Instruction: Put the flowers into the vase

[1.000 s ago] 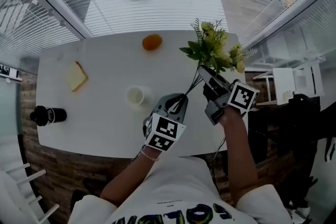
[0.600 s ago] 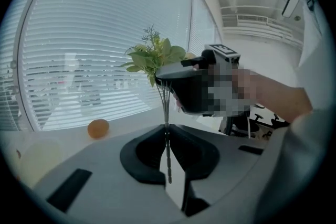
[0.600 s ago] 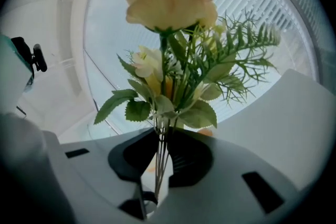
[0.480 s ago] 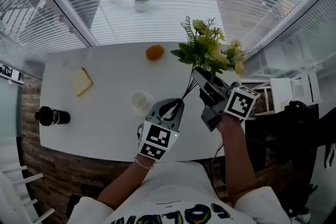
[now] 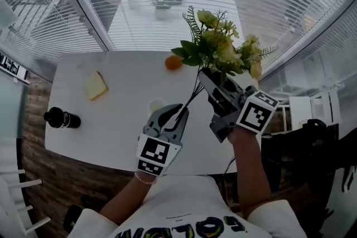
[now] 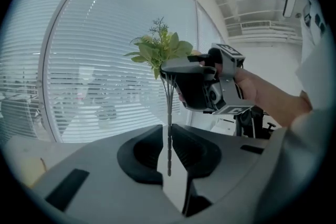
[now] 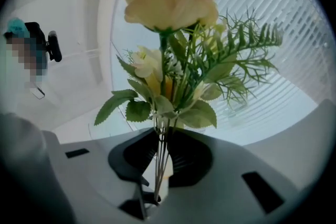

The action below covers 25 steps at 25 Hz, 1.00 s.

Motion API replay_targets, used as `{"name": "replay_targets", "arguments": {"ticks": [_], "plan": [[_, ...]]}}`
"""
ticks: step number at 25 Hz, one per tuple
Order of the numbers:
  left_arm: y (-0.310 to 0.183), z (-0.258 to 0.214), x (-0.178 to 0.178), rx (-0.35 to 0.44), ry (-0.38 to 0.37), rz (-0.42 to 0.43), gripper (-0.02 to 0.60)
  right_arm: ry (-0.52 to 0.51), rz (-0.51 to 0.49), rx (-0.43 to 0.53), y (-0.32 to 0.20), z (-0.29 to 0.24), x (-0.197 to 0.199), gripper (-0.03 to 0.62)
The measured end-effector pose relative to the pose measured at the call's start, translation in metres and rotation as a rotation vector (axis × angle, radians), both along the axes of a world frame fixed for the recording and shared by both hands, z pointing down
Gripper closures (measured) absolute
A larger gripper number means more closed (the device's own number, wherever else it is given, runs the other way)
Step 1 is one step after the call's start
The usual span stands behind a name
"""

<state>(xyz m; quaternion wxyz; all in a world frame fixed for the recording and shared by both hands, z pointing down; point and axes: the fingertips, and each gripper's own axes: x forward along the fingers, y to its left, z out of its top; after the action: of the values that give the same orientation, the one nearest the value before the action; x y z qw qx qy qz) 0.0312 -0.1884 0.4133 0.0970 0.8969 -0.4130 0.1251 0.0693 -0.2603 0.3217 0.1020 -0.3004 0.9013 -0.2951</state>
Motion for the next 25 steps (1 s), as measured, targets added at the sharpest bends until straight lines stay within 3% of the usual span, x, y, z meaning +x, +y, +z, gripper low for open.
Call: {"name": "replay_targets", "arguments": {"ticks": [10, 14, 20, 25], "plan": [[0.005, -0.017, -0.016, 0.113, -0.013, -0.124, 0.417, 0.004, -0.093, 0.172, 0.026, -0.04, -0.015, 0.531], [-0.004, -0.01, -0.029, 0.097, -0.012, -0.135, 0.417, 0.031, -0.108, 0.198, 0.021, -0.042, -0.031, 0.531], [-0.011, 0.0, -0.085, 0.078, -0.002, -0.147, 0.416, 0.138, -0.109, 0.289, 0.022, -0.047, -0.097, 0.531], [-0.006, 0.015, -0.086, 0.049, 0.002, -0.133, 0.377, 0.176, -0.086, 0.32, 0.023, -0.03, -0.106, 0.531]]}}
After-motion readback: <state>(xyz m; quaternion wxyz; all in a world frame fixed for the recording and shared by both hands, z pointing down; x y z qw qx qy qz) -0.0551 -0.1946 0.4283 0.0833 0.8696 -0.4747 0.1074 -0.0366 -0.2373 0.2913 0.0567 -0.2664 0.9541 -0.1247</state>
